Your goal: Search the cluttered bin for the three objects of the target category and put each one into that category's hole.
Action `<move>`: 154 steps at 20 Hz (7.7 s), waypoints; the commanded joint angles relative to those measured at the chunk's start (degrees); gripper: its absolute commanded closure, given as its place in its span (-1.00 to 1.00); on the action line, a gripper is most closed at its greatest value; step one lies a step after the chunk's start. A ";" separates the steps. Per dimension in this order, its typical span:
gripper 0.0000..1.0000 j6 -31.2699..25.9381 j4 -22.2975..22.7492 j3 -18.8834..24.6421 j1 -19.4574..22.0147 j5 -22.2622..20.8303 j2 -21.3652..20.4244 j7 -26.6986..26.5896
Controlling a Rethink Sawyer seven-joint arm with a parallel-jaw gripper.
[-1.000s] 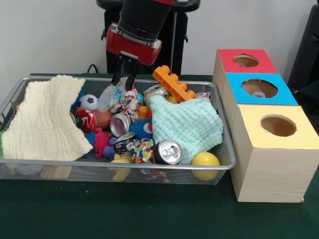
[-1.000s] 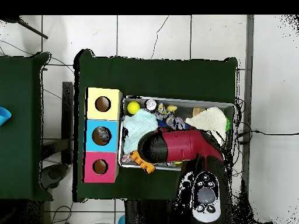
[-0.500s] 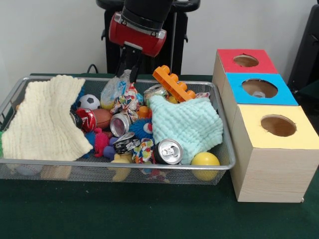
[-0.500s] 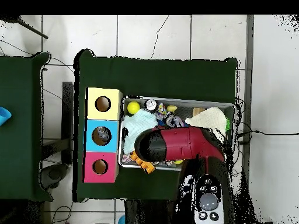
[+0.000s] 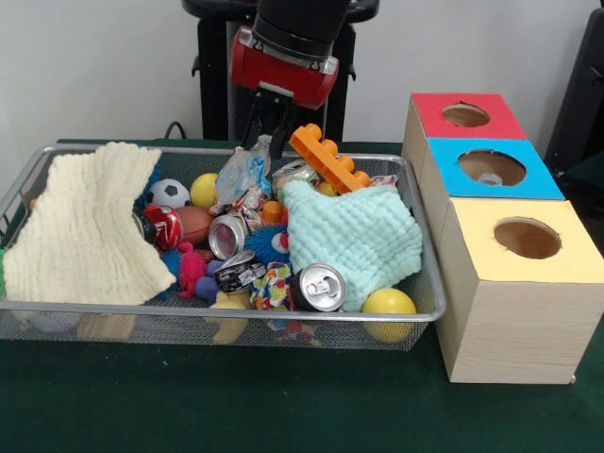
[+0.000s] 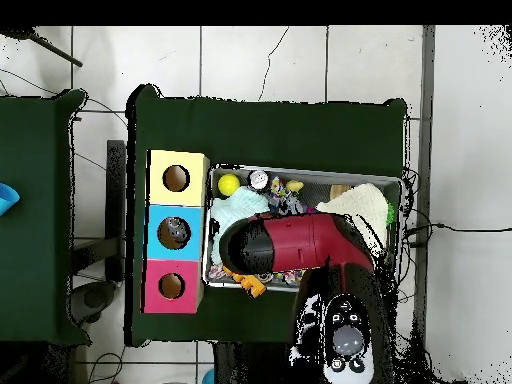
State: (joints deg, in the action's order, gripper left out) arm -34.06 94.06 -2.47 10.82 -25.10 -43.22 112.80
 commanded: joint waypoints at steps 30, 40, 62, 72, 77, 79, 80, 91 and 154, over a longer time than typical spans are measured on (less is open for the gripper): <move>1.00 -21.92 -2.33 5.09 -7.18 7.88 -3.32 2.45; 1.00 -24.57 -5.60 3.82 -10.53 9.92 -1.42 6.50; 1.00 -26.28 -11.15 0.89 -16.94 14.72 3.22 12.18; 1.00 -24.75 -10.93 -0.52 -18.47 16.31 4.40 12.76; 1.00 -24.01 -9.63 -1.09 -19.20 17.53 4.14 12.71; 1.00 -23.71 -8.61 -1.19 -19.40 17.94 3.60 12.38; 1.00 -23.77 -8.07 -1.23 -19.49 18.21 3.26 12.31; 1.00 -26.28 -8.54 -2.50 -21.46 21.14 2.53 12.96; 1.00 -15.25 -4.82 -2.53 -20.84 26.28 6.37 10.91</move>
State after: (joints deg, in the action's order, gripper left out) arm -52.52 84.15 -6.24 -11.25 -0.34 -39.56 112.80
